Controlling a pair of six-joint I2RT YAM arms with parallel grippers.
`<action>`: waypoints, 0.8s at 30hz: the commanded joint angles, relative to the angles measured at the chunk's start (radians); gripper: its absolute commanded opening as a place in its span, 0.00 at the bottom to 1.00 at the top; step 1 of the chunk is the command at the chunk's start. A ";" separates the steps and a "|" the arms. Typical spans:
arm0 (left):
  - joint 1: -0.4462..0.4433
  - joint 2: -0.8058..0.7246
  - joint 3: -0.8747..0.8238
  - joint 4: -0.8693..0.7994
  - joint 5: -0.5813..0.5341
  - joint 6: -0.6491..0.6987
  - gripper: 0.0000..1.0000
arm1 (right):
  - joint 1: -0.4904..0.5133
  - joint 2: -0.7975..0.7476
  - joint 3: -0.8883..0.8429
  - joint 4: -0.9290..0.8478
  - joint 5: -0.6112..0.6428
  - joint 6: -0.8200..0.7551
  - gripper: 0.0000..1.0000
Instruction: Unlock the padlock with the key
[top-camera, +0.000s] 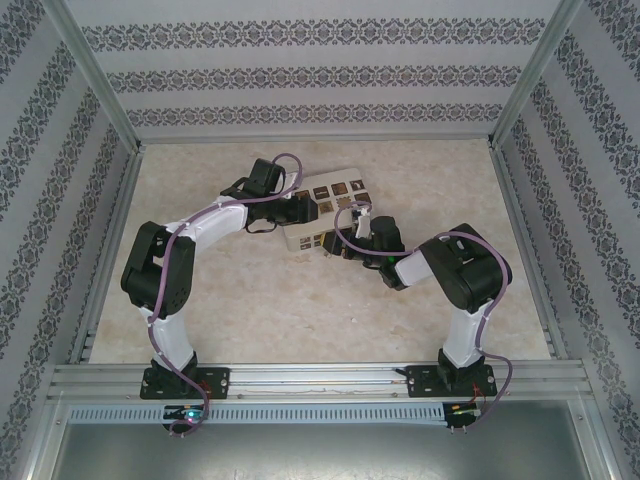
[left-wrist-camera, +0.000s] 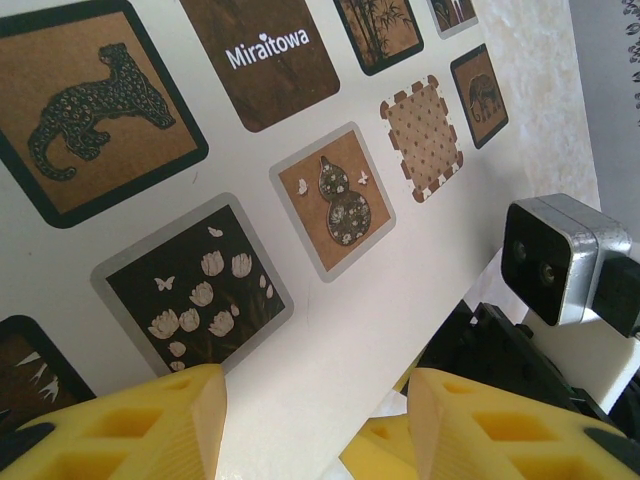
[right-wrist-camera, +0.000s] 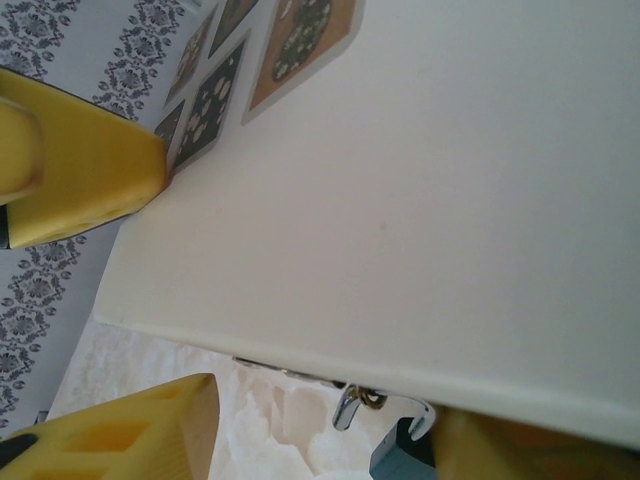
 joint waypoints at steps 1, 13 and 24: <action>-0.030 0.019 -0.051 -0.115 -0.001 -0.021 0.51 | -0.010 0.006 0.018 0.088 -0.028 0.001 0.54; -0.031 0.017 -0.054 -0.115 -0.005 -0.022 0.51 | -0.022 0.013 -0.006 0.086 -0.022 0.004 0.38; -0.030 0.014 -0.055 -0.116 -0.007 -0.022 0.50 | -0.023 0.019 -0.012 0.075 -0.013 0.010 0.29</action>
